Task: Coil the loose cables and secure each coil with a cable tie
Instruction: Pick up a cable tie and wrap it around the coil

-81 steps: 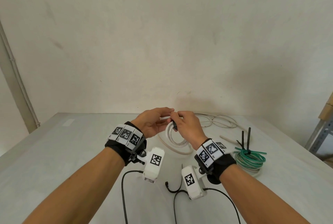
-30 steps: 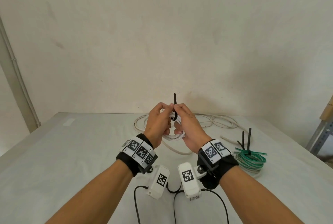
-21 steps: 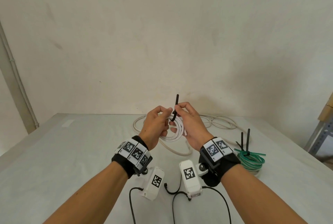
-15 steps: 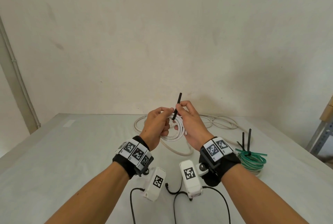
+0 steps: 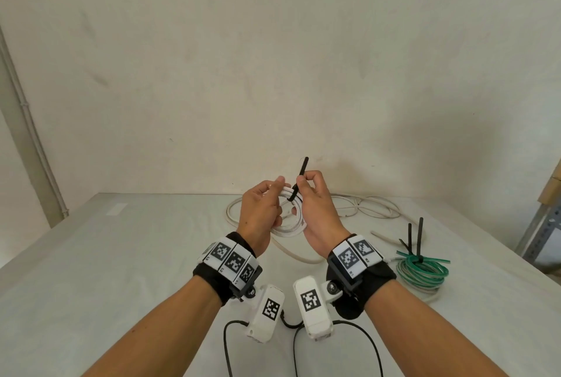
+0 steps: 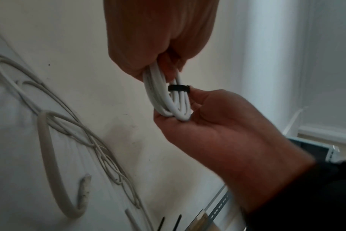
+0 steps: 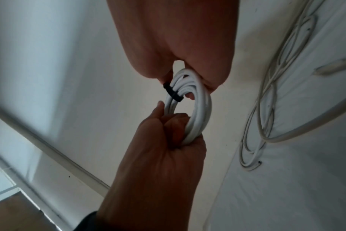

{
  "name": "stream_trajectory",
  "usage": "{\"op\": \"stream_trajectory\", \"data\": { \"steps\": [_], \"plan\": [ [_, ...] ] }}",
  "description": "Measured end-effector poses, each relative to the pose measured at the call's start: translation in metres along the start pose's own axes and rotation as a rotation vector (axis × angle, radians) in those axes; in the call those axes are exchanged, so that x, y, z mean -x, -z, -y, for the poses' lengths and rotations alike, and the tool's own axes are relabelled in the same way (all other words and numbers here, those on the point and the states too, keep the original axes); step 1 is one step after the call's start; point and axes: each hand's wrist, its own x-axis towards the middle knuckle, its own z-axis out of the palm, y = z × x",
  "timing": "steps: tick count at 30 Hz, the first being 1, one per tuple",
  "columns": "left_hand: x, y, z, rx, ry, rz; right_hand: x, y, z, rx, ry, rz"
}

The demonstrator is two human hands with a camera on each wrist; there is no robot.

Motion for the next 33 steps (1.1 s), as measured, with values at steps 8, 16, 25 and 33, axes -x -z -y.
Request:
{"op": "stream_trajectory", "data": {
  "steps": [8,16,25,33],
  "plan": [
    [-0.003,-0.002,0.003,-0.071,0.029,-0.069,0.002,-0.001,-0.002,-0.056,-0.051,0.023],
    [-0.002,0.003,0.005,-0.019,0.145,0.049,0.006,0.001,-0.001,0.144,-0.037,0.018],
    [0.004,0.001,0.001,-0.018,0.098,0.118,0.009,-0.001,-0.003,0.062,-0.050,-0.004],
    [0.004,0.005,0.000,0.008,0.128,0.119,0.009,-0.001,0.005,0.020,-0.065,0.020]
  ]
}}
